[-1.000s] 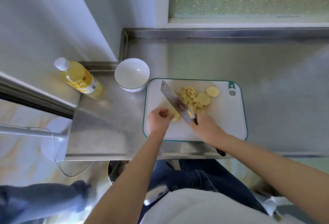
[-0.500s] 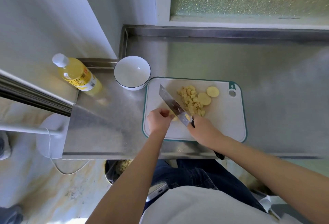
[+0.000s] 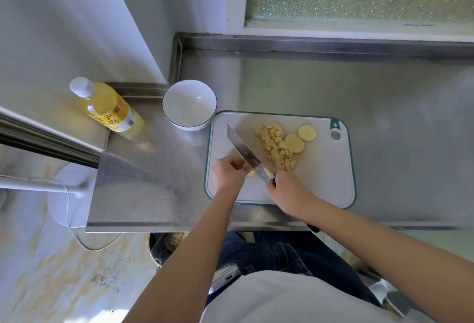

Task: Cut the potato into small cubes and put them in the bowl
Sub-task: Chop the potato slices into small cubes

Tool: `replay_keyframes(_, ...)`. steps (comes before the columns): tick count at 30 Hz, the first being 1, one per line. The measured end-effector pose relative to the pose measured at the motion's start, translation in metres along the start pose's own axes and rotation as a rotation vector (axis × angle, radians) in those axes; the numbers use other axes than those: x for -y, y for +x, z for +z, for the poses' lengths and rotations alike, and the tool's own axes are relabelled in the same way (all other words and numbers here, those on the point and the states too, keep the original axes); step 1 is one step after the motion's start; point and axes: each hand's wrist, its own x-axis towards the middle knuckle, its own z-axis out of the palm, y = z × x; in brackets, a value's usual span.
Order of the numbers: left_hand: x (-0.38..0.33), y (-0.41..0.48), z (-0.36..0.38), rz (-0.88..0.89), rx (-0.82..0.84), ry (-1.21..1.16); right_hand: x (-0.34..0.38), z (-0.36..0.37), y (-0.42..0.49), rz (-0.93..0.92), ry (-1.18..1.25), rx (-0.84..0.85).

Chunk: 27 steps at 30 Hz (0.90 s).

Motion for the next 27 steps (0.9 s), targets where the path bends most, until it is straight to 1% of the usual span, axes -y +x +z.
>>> replay_keyframes(3,0.001,0.000,0.000,0.009,-0.007,0.010,-0.003,0.006,0.004,0.010,0.002,0.005)
replay_keyframes(12,0.003,-0.002,-0.001,0.051,0.002,0.034,-0.004,0.007,0.000,-0.051,0.018,-0.025)
replay_keyframes(15,0.003,-0.004,0.000,0.066,-0.020,0.026,-0.005,0.007,0.001,-0.054,0.024,-0.025)
replay_keyframes(19,0.006,-0.007,-0.002,0.138,-0.027,0.030,-0.007,-0.001,0.003,-0.038,0.044,-0.022)
replay_keyframes(21,0.007,-0.005,-0.004,0.185,-0.006,0.054,-0.008,-0.004,0.001,-0.062,0.079,-0.036)
replay_keyframes(24,0.006,0.002,-0.010,0.256,0.054,0.106,-0.013,-0.010,-0.008,-0.089,0.169,-0.100)
replay_keyframes(25,0.005,0.005,-0.013,0.295,0.085,0.148,-0.015,-0.012,-0.010,-0.089,0.202,-0.125)
replay_keyframes(27,0.000,0.010,-0.019,0.401,0.178,0.306,-0.019,-0.017,-0.012,-0.081,0.252,-0.168)
